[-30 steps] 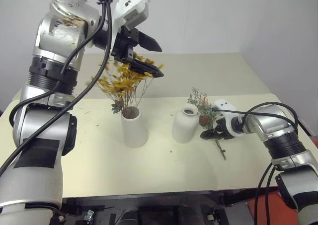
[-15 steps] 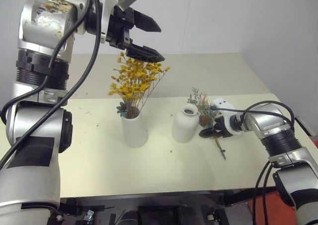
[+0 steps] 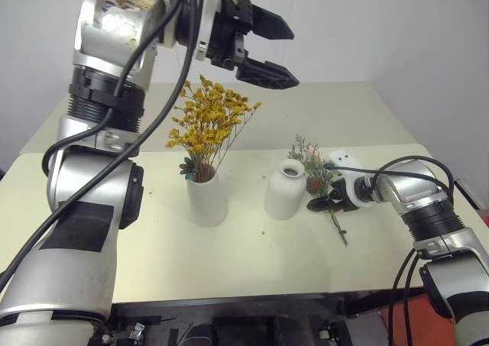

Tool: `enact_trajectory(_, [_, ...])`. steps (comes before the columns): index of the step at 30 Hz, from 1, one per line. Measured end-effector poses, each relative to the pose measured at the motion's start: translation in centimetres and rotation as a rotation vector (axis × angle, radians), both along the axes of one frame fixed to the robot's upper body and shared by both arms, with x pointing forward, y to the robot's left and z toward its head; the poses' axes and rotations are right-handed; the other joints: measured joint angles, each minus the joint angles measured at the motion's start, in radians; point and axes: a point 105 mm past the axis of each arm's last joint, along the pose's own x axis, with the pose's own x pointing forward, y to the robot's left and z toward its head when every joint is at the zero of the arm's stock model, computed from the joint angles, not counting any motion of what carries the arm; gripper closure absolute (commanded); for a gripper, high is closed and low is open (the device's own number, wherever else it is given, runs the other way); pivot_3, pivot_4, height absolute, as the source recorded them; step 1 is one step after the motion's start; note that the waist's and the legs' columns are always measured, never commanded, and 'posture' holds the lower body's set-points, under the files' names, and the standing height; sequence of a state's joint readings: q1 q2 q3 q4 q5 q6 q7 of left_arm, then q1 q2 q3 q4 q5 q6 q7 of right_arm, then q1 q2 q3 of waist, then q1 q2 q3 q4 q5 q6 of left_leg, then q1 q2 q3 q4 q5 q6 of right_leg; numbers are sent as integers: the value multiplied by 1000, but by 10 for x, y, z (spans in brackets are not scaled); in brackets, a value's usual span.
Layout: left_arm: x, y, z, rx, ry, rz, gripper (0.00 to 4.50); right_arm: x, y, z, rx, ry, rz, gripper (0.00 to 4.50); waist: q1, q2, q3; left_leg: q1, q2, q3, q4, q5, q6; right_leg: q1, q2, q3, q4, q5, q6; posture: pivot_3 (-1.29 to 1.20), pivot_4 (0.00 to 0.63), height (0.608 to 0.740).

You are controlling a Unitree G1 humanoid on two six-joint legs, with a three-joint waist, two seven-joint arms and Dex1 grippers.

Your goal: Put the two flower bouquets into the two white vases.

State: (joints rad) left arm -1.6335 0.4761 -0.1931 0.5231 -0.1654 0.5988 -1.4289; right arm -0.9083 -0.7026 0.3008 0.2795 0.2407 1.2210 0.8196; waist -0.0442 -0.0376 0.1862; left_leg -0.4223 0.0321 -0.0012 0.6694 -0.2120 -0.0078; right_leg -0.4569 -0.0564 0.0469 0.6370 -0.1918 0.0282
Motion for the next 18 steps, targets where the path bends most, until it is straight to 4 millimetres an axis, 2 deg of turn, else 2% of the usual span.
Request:
enact_trajectory(5, [-1,-17,-17,18,98,20,0,0,-3,-1,1,-3,-17,32,-1,0,0,1,0,0,1,0,0,0,0,1,3,0,0,0,150,740])
enact_trajectory(8, [-3,-20,-29,81,105,64,0,-1,-4,-1,2,-5,-21,32,-2,0,0,1,0,0,1,0,0,0,0,1,3,0,1,0,150,740])
enact_trajectory(15, [0,-5,-52,206,125,158,0,-2,-7,-1,-3,-4,-29,32,-2,0,0,2,0,0,1,0,0,0,0,2,4,-4,6,0,150,740])
enact_trajectory(18, [1,-1,-69,263,153,170,0,-1,-8,-2,-7,-5,-33,32,-1,0,0,2,-1,0,1,0,0,0,0,2,4,-4,6,0,150,740])
